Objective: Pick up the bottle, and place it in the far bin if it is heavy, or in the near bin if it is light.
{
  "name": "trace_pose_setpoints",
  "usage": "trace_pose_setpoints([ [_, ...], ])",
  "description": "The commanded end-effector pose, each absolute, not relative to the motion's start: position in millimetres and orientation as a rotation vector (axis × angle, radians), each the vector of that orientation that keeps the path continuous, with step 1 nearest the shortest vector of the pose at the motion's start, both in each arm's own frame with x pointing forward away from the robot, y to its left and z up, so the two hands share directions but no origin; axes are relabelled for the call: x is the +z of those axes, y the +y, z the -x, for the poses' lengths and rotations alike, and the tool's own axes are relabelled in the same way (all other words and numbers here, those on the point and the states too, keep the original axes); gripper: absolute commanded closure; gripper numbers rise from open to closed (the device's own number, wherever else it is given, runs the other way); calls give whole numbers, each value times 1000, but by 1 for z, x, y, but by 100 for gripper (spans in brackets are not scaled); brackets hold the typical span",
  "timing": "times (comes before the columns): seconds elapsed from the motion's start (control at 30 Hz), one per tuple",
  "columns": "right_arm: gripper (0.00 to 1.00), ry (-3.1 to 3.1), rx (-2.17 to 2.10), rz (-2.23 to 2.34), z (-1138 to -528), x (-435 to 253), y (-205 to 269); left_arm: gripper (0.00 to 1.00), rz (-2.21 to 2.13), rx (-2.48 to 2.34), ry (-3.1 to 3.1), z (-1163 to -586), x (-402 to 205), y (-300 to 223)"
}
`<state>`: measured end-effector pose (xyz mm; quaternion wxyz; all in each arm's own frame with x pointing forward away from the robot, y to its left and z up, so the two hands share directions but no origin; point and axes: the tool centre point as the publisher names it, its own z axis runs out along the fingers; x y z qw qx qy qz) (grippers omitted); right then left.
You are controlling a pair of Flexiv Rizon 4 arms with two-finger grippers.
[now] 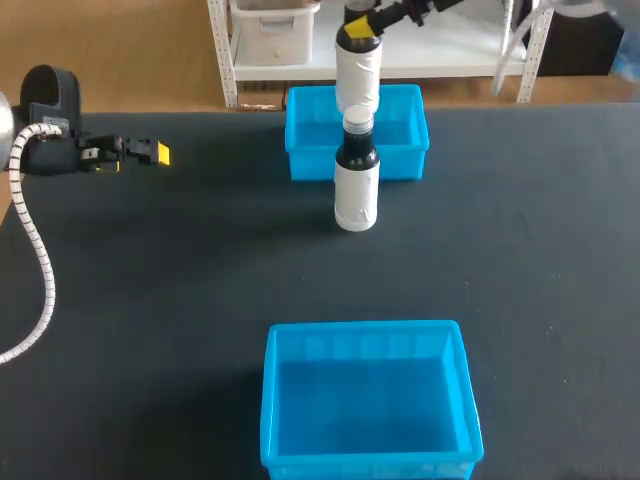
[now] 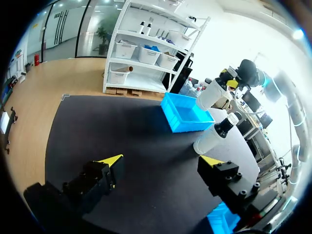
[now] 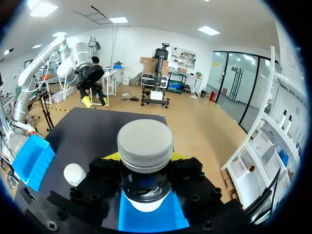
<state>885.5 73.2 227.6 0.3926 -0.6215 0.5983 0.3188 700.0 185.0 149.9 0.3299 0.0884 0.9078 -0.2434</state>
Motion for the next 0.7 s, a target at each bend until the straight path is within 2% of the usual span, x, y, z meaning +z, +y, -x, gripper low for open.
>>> trace_pose_setpoints([
  [0.03, 100, 1505, 891, 1652, -900, 227, 89, 0, -231, -637, 2375, -700, 150, 185],
  [0.33, 100, 1496, 917, 1669, -905, 217, 116, 0, -231, -637, 2375, -700, 150, 185],
  [0.7, 100, 1499, 943, 1656, -910, 203, 126, 0, -231, -637, 2375, -700, 150, 185],
])
